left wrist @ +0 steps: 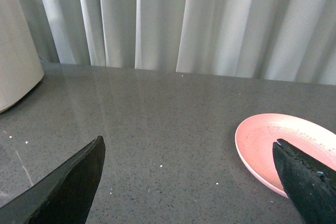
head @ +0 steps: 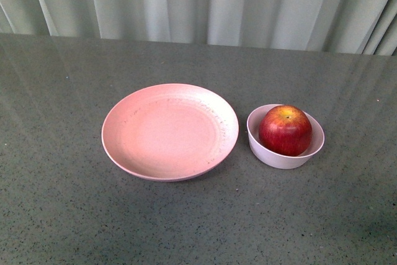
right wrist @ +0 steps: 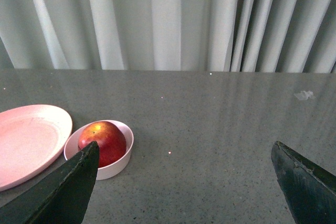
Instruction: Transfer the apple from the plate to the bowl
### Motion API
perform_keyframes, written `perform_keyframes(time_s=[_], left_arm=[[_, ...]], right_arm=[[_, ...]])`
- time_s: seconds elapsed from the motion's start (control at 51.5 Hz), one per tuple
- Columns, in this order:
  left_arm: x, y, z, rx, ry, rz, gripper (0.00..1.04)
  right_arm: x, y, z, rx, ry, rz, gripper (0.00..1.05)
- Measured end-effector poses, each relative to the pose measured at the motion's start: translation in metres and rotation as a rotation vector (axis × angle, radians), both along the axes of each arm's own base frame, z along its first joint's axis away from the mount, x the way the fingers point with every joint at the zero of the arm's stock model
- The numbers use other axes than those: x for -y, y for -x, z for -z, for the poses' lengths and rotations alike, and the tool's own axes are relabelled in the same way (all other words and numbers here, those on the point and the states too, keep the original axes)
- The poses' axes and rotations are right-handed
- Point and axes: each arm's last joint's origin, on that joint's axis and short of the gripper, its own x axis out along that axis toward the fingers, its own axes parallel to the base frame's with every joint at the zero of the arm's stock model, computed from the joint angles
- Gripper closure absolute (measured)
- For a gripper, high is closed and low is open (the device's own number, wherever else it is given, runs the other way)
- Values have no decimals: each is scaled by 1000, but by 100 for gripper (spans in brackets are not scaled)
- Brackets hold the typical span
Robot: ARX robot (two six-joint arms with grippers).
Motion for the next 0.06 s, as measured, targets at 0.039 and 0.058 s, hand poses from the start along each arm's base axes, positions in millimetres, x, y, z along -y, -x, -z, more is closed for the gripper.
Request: perform_keyframes(time_s=[0.039, 0.058], left_arm=[[0, 0, 0, 0, 0, 0, 9], [0, 0, 0, 0, 0, 0, 9]], right_arm=[[0, 0, 0, 0, 0, 0, 9], [0, 0, 0, 0, 0, 0, 9]])
